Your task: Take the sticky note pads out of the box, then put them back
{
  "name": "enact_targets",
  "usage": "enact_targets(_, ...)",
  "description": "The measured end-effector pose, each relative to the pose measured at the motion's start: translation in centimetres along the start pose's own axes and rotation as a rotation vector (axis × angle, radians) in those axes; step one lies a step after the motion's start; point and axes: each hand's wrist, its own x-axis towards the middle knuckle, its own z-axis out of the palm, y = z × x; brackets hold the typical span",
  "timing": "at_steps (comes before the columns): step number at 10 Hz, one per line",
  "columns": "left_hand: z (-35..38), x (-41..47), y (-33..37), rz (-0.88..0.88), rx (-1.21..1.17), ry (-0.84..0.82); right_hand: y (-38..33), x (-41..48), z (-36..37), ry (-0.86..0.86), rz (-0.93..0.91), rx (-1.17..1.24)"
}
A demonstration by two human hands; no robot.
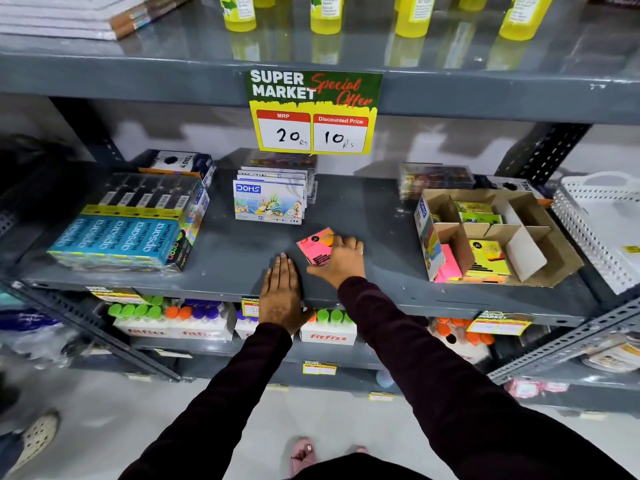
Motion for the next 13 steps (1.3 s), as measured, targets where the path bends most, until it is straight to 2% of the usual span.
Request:
enact_targets(1, 0.1, 0.0, 0.0, 0.01, 0.028, -0.011, 1.1, -1.0, -1.4, 0.037, 0.033, 0.038)
enact_targets(3, 0.5, 0.3, 0.1, 0.01, 0.043, 0.013, 4.7, -4.4, -9.0, 0.316, 0.143, 0.122)
enact_targets(4, 0.9, 0.4, -0.1, 0.025, 0.066, 0.034, 9.3, -5.6, -12.9, 0.53, 0.336, 0.204)
enact_targets(5, 1.0, 0.3, -0.1, 0.027, 0.071, 0.032, 12.7, -5.9, -13.9, 0.571, 0.5, 0.261)
enact_targets(6, 0.9, 0.3, -0.2, 0.02, 0.065, 0.036, 16.1, -5.7, -13.5, 0.512, 0.559, 0.353)
enact_targets(7, 0.8, 0.3, -0.2, 0.021, 0.072, 0.026, 17.1, -5.5, -12.7, 0.402, 0.534, 0.364)
enact_targets(8, 0.8, 0.4, -0.2, 0.028, 0.081, 0.022, 17.3, -5.6, -12.0, 0.36, 0.514, 0.256)
enact_targets(9, 0.5, 0.3, -0.2, 0.022, 0.079, 0.006, 17.6, -5.8, -11.4, 0.391, 0.485, 0.199)
enact_targets(10, -0.8, 0.4, 0.3, -0.009, 0.097, -0.101, 17.6, -5.8, -11.0, 0.396, 0.492, 0.118)
enact_targets(11, -2.3, 0.3, 0.9, -0.019, 0.122, -0.193, 16.2, -6.2, -11.6, 0.44, 0.538, 0.092)
enact_targets(12, -7.0, 0.3, 4.2, 0.069, 0.076, -0.217, 10.7, -6.4, -12.2, 0.495, 0.504, 0.114)
enact_targets(13, -10.3, 0.2, 6.7, 0.094, 0.06, -0.132, 6.5, -6.5, -12.5, 0.424, 0.339, 0.195)
